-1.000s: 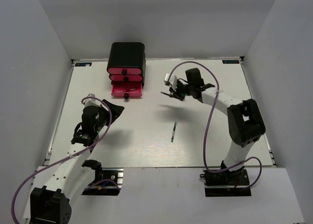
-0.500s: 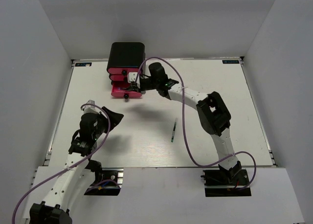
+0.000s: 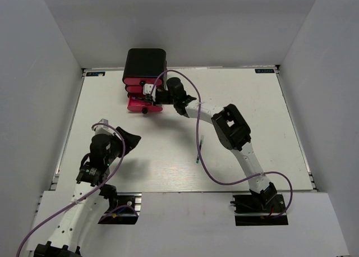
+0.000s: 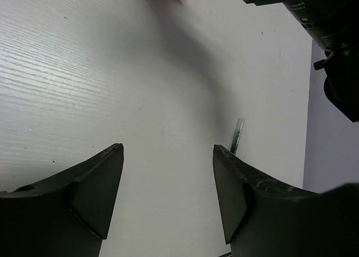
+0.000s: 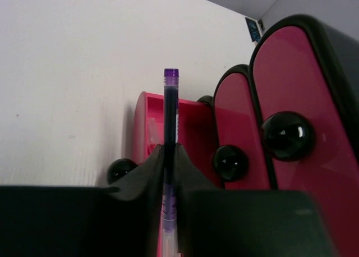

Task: Sort the stationery into containers
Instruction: Place the pen in the storage box, then move the pen to the center of the board.

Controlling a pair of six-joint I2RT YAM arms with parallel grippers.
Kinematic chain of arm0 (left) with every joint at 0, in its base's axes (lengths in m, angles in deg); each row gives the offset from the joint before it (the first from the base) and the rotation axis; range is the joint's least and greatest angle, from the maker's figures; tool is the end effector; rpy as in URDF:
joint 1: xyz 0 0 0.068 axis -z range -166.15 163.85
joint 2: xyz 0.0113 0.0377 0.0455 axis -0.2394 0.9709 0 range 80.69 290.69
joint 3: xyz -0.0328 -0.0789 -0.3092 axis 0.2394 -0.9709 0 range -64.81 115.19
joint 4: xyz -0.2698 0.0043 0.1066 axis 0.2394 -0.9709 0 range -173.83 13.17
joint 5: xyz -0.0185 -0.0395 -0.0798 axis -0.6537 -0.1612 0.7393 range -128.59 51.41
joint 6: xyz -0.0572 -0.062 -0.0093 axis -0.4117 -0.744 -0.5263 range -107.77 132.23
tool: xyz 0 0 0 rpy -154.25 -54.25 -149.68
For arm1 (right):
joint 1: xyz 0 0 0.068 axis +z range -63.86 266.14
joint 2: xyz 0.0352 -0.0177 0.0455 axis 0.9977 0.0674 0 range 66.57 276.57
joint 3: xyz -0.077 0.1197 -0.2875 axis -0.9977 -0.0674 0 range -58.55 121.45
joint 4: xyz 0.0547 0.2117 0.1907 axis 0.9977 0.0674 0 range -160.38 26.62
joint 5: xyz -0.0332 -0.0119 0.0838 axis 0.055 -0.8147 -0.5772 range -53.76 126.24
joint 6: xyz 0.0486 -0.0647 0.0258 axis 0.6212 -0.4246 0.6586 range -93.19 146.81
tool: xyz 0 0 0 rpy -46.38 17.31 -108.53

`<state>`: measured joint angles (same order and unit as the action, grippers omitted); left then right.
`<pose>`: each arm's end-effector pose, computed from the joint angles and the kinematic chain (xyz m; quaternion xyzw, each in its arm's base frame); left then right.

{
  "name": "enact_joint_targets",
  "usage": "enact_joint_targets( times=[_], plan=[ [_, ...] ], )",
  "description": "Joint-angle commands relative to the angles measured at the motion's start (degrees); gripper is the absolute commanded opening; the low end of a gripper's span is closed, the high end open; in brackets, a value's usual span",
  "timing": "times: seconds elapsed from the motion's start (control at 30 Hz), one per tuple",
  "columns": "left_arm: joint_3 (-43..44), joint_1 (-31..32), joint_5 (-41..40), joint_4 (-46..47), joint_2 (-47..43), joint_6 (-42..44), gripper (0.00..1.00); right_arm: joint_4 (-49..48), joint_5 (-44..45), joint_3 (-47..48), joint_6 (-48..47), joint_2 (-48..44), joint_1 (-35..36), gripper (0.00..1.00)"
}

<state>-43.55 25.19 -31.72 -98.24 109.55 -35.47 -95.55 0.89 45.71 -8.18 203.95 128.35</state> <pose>0.1512 -0.0394 0.2160 -0.2395 0.8267 -0.2946 0.4153 0.4506 0.4672 0.2068 -0.6042 0.4374 0.2680 0.6097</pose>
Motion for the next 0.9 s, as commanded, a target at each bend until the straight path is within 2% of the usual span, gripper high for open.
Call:
enact_joint_targets(
  times=[0.0,0.1,0.17,0.3,0.4,0.47,0.5,0.53,0.6,0.63,0.7,0.77,0.8,0.83,0.87],
  plan=[
    [0.3,0.1,0.2,-0.9,0.8,1.0,0.75,-6.2,0.4,2.6,-0.2,0.6,-0.1,0.20],
    [1.8,0.1,1.8,0.7,3.0,3.3,0.75,-6.7,0.1,1.1,0.1,0.3,-0.1,0.43],
    [3.1,0.1,3.1,2.5,5.3,4.7,0.78,-7.1,-0.4,-0.5,-0.2,-0.7,-0.3,0.49],
    [5.5,0.6,6.0,6.2,10.7,6.9,0.78,-8.1,-0.2,-2.0,-0.1,-2.2,-0.6,0.50],
    [7.7,0.6,9.7,9.3,15.2,8.4,0.75,-9.7,0.9,-4.8,2.2,-5.4,-1.0,0.45],
    [9.1,1.1,12.6,10.6,20.3,10.4,0.70,-11.4,3.2,-9.1,5.0,-10.2,-1.3,0.26],
    [9.7,1.1,14.1,11.6,22.0,10.4,0.62,-11.9,7.6,-10.4,7.1,-12.9,-2.1,0.17],
    [10.6,1.9,14.7,12.3,25.2,11.3,0.57,-11.7,9.5,-13.2,8.9,-14.5,-2.4,0.01],
    [12.0,3.2,16.4,14.3,28.7,12.0,0.46,-11.1,13.9,-19.5,11.1,-20.8,-3.5,0.00],
    [12.0,4.0,16.4,15.0,30.4,12.5,0.36,-11.9,23.5,-21.4,13.9,-22.1,-3.8,0.00],
    [13.6,6.5,17.3,17.3,35.3,13.2,0.28,-10.7,31.5,-27.0,18.6,-27.8,-5.8,0.00],
    [16.5,9.0,17.3,17.8,39.0,15.3,0.21,-3.2,33.8,-28.8,20.0,-31.1,-7.5,0.00],
    [18.1,12.0,16.8,17.3,41.2,16.3,0.21,-1.0,33.8,-30.9,22.0,-32.8,-9.5,0.02],
    [19.9,13.7,16.1,15.9,45.7,17.5,0.21,4.6,33.2,-31.7,22.6,-34.3,-11.5,0.21],
    [23.1,15.4,15.5,15.3,47.9,19.4,0.21,6.0,32.3,-33.6,23.0,-35.0,-13.8,0.40]
  ],
)
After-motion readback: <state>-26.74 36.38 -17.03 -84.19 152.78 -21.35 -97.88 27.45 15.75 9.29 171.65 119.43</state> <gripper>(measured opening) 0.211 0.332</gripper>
